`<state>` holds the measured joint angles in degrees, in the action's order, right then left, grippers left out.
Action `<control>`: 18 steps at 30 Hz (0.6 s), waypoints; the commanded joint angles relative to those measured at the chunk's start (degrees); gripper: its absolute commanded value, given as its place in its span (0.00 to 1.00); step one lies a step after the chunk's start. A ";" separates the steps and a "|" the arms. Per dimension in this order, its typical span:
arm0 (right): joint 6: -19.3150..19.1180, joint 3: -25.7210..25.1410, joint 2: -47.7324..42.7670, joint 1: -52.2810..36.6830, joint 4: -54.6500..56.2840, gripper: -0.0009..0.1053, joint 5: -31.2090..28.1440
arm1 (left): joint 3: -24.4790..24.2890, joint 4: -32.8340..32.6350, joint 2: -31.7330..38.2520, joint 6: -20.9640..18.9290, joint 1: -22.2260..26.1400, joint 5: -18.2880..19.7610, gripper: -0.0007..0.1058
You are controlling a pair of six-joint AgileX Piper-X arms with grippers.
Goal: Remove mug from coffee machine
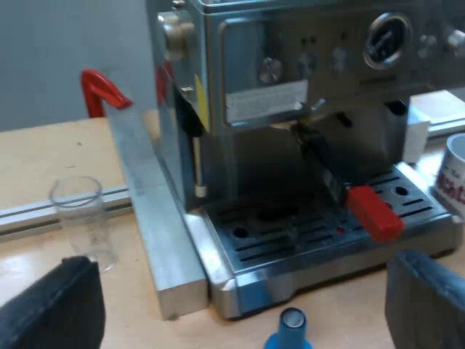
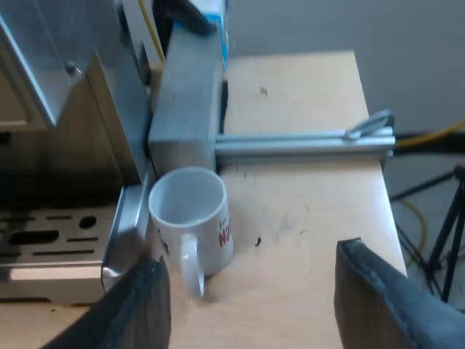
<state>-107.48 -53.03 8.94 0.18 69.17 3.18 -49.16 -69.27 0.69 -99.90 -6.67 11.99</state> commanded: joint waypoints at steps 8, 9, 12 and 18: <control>-0.79 -0.44 -11.36 0.12 -0.35 0.50 0.13 | -0.81 -1.28 8.12 -0.06 0.01 -2.35 0.75; -0.79 -0.44 -12.40 0.12 -0.18 0.50 0.13 | -0.63 -1.34 8.13 -0.06 0.01 -2.50 0.75; -0.79 -0.59 -12.06 0.01 2.23 0.50 0.63 | -0.62 -1.45 8.13 -0.06 0.01 -2.53 0.75; -0.79 3.49 -12.19 0.01 0.84 0.50 3.36 | 0.14 -0.57 8.13 -0.06 0.01 -5.10 0.75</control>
<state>-107.48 -49.47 -0.93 0.18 70.86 6.00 -49.18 -70.23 0.82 -99.90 -6.67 8.09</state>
